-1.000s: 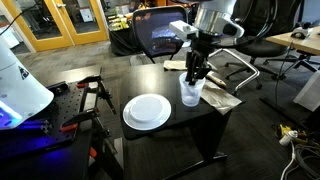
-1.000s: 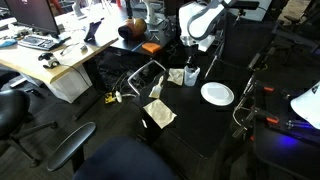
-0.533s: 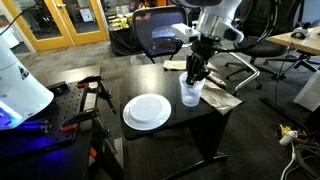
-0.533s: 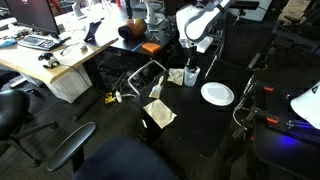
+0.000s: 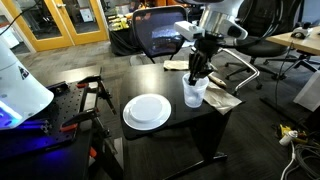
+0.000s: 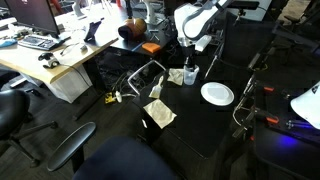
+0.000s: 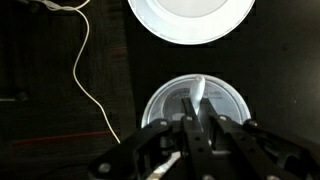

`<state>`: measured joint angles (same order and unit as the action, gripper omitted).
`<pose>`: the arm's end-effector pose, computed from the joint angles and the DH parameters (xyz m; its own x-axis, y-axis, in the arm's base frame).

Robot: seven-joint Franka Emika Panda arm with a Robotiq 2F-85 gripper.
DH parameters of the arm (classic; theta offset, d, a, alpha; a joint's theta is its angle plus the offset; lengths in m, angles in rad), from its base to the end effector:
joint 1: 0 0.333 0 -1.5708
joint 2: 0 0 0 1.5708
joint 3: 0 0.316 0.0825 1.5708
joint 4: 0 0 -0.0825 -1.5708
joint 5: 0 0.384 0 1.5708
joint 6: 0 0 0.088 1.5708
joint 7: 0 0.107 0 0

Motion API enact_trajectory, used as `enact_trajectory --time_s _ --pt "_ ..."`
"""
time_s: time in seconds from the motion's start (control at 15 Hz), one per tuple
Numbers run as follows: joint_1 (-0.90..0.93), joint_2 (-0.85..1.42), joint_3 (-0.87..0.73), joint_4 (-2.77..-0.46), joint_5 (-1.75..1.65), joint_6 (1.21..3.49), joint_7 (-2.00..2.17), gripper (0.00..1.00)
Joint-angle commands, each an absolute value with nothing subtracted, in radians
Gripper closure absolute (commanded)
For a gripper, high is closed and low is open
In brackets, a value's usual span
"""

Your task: Remove the black sharpie from the cup, put it on the table, and then put it back in the cup

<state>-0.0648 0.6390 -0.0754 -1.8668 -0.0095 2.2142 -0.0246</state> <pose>0.5971 -0.0838 0.1507 0.9523 -0.1025 -0.2873 -0.0939 -0.9946 0.0435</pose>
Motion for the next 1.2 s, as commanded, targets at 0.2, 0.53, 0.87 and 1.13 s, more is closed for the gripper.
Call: enact_trajectory --time_s 0.2,0.53,0.87,1.13 --pt "-0.064 0.539 -0.075 -1.898 -0.017 2.145 -0.007 0.97" --pt "-0.060 0.413 -0.078 -1.958 -0.028 2.068 -0.005 0.97" --pt "-0.045 0.228 -0.076 -2.093 -0.072 2.063 0.005 0.97" --pt "-0.030 0.090 -0.048 -2.224 -0.074 2.122 -0.012 0.97"
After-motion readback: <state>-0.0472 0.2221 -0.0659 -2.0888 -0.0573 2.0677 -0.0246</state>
